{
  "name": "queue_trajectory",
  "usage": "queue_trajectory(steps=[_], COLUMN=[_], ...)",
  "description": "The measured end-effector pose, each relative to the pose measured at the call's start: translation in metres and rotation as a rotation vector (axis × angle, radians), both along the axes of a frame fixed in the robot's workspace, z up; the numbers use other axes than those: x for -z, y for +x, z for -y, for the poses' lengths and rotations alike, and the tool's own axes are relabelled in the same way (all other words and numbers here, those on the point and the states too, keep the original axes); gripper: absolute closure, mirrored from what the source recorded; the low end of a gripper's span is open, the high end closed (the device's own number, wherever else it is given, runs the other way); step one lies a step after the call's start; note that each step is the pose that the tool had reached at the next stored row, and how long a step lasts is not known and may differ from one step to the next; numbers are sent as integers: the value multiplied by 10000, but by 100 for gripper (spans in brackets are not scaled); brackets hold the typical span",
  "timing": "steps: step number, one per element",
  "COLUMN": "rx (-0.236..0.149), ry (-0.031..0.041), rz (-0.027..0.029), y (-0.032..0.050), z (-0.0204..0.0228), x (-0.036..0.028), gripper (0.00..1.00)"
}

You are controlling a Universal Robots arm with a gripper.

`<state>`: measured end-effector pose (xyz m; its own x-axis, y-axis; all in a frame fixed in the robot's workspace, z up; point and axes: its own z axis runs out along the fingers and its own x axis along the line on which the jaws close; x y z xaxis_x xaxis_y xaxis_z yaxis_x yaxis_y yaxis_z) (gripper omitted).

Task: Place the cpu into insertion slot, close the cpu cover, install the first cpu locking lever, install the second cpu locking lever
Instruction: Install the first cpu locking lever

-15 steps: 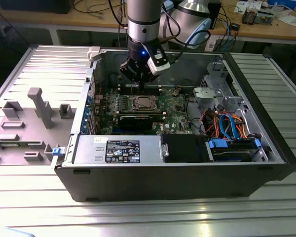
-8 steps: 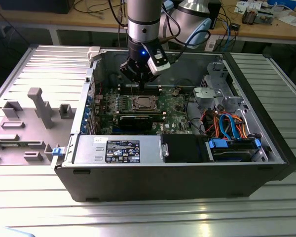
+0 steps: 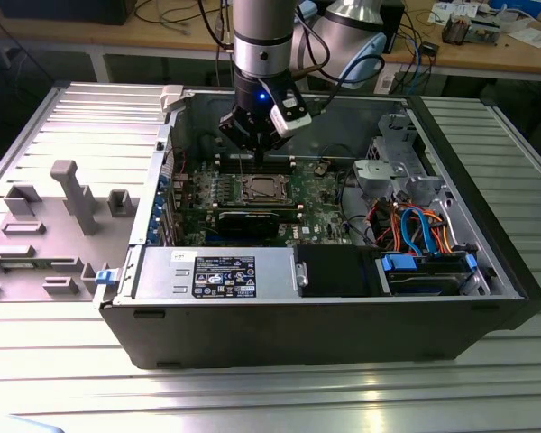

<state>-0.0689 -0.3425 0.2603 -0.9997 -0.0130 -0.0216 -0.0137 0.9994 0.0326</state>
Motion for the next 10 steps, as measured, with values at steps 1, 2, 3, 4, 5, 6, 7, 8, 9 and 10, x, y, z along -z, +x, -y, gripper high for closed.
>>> queue_trajectory(steps=[1,2,3,4,5,6,7,8,9,10], rx=[-154,-257,-261,-264,-273,-291,-331,-369,-386,-385], ry=[-1,-1,-1,-1,0,0,0,0,-2,-1], rz=[-1,0,0,0,1,0,-1,0,-1,3], y=[-6,-23,-47,-65,-75,-85,-110,-126,-142,-187], z=[0,0,0,0,0,0,0,0,0,0], x=[1,2,2,2,3,3,3,3,3,4], gripper=[89,89,89,89,89,89,89,89,89,89])
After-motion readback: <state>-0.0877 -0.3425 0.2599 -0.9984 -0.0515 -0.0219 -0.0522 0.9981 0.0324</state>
